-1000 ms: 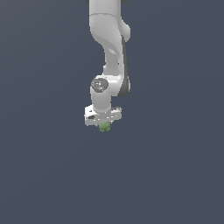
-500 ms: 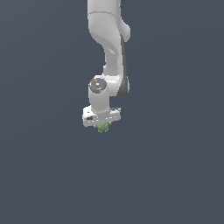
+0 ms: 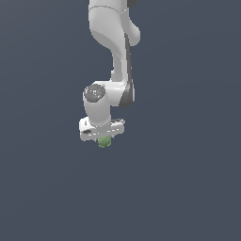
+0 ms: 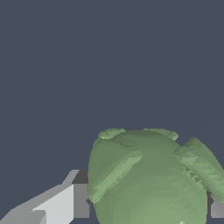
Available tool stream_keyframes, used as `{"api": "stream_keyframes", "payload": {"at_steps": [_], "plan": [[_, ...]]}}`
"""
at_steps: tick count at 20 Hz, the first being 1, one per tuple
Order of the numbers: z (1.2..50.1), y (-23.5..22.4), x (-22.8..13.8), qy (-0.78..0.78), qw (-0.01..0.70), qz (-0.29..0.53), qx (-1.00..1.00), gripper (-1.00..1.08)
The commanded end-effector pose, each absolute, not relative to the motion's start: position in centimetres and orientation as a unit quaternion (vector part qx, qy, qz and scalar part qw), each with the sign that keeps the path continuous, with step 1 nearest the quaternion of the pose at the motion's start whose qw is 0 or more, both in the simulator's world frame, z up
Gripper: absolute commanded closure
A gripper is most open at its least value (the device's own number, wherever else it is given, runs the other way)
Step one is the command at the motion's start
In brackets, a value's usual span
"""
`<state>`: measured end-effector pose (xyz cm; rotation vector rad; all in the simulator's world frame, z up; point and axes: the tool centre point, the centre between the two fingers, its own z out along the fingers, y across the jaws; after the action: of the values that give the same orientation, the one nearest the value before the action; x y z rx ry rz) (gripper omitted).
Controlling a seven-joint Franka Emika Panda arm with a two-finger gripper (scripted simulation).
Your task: Pick up the object and move it to a goal position.
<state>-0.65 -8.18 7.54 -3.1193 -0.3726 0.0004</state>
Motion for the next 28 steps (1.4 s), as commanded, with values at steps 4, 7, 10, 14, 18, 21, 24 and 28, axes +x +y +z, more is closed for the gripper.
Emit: {"api": "stream_keyframes", "payload": {"at_steps": [4, 7, 10, 14, 18, 21, 24, 28], "plan": [[9.6, -10.2, 2.4, -0.119, 0.0, 0.0, -0.993, 1.08], [10.7, -11.2, 4.0, -0.119, 0.0, 0.0, -0.993, 1.08], [11.6, -12.1, 5.5, -0.119, 0.0, 0.0, -0.993, 1.08], [12.8, -13.3, 7.3, -0.119, 0.0, 0.0, -0.993, 1.08], [13.8, -14.3, 8.9, -0.119, 0.0, 0.0, -0.993, 1.08], [14.5, -15.0, 10.0, -0.119, 0.0, 0.0, -0.993, 1.08], [15.1, -15.7, 11.1, -0.119, 0.0, 0.0, -0.993, 1.08], [15.8, -16.4, 12.2, -0.119, 0.0, 0.0, -0.993, 1.08]]}}
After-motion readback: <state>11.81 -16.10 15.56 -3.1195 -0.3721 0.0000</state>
